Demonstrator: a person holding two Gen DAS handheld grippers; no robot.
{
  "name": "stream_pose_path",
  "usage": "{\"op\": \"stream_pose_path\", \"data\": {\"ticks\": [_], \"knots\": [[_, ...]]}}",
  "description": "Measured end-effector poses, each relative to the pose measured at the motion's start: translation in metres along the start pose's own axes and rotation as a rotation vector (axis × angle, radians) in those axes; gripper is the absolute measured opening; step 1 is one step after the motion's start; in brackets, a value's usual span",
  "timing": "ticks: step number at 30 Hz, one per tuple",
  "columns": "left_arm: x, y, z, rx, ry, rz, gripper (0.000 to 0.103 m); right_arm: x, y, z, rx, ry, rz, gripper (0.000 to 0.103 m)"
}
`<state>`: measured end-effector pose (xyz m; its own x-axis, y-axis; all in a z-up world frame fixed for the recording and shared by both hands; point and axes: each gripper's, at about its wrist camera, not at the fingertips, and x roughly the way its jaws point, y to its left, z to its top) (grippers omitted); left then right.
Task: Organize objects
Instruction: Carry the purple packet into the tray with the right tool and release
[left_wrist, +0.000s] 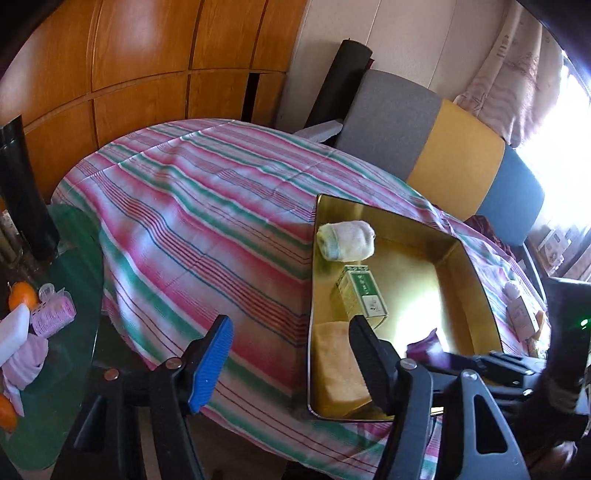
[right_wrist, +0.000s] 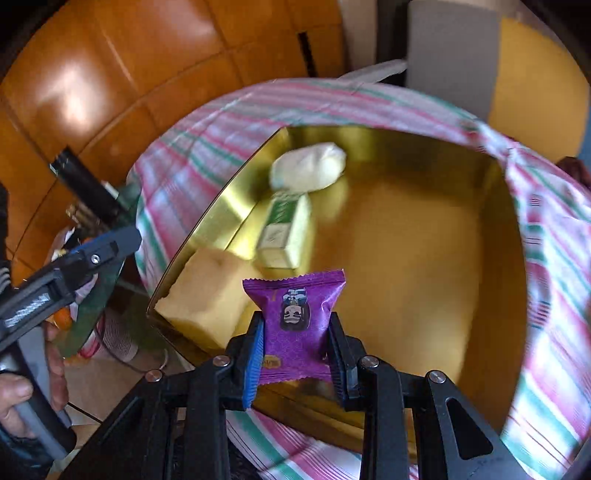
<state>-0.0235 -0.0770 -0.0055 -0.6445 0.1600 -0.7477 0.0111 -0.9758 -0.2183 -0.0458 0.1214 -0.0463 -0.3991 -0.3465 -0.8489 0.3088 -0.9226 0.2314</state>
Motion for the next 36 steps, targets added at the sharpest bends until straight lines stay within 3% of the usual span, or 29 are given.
{"op": "stream_pose_path", "data": {"ticks": [3,4,5,7,15,22,27,36], "knots": [[0.000,-0.002,-0.002,0.013,-0.006,-0.006,0.065,0.011,0.008,-0.005,-0.029,0.013,0.031,0.034],[0.000,-0.004,-0.002,0.023,-0.010,0.001,0.065,0.014,0.007,-0.007,-0.026,0.019,0.040,0.042],[0.001,-0.006,-0.003,0.034,-0.008,0.010,0.065,0.013,0.006,-0.009,-0.020,0.023,0.048,0.058],[0.004,-0.008,-0.004,0.044,0.007,0.020,0.065,0.009,0.003,-0.012,-0.006,0.009,0.055,0.070],[0.005,-0.017,-0.006,0.063,0.021,0.012,0.057,-0.024,-0.016,-0.020,0.070,-0.066,0.045,0.078],[0.002,-0.043,0.001,0.126,0.012,-0.033,0.057,-0.070,-0.038,-0.028,0.099,-0.185,-0.068,0.086],[0.014,-0.066,0.006,0.137,0.082,-0.105,0.057,-0.109,-0.076,-0.046,0.187,-0.254,-0.153,0.089],[0.012,-0.170,0.011,0.342,0.110,-0.296,0.057,-0.181,-0.178,-0.100,0.431,-0.324,-0.345,0.090]]}}
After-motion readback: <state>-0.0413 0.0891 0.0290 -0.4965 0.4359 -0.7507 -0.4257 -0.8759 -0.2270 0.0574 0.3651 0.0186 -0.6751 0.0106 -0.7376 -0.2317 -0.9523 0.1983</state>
